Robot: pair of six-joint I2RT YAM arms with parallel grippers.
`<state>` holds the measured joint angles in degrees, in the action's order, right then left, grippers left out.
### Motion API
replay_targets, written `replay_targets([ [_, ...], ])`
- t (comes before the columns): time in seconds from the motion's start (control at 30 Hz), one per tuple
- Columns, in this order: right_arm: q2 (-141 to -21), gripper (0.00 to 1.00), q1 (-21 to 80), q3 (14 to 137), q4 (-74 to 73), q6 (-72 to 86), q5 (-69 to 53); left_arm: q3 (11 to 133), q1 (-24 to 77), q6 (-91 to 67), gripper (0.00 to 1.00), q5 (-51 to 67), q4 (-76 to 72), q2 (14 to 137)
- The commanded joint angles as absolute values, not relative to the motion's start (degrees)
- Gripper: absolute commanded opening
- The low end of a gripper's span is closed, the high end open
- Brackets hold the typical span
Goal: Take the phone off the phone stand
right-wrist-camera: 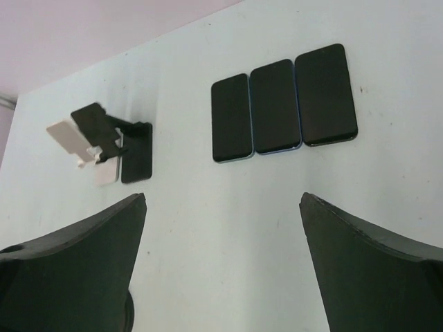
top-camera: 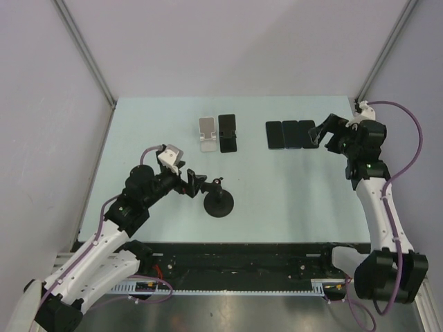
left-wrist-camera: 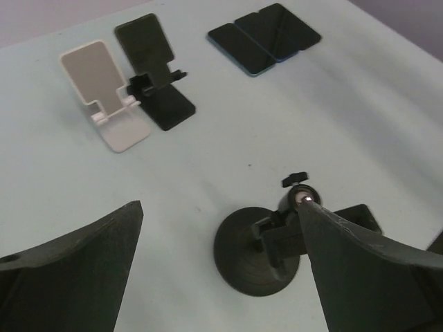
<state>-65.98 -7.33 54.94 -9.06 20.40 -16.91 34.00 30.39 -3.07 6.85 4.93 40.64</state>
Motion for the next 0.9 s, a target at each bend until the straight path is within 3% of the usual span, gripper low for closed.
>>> replay_targets([
  [0.0,-58.1,1.00,-3.3,55.3,-17.7,12.4,-12.5,37.3,31.3,-7.8,1.00,18.2,2.9,40.7],
  [0.17,-51.4,1.00,3.1,55.0,-21.2,9.1,-7.9,36.7,32.7,-19.2,1.00,21.3,2.9,40.8],
  [0.37,-47.8,1.00,4.6,54.9,-22.9,6.9,-4.9,34.0,33.7,-31.3,1.00,17.1,3.3,40.6],
  [0.87,-44.9,1.00,4.4,53.2,-26.6,0.4,-5.1,31.5,43.7,-35.1,1.00,-3.3,6.9,41.0],
])
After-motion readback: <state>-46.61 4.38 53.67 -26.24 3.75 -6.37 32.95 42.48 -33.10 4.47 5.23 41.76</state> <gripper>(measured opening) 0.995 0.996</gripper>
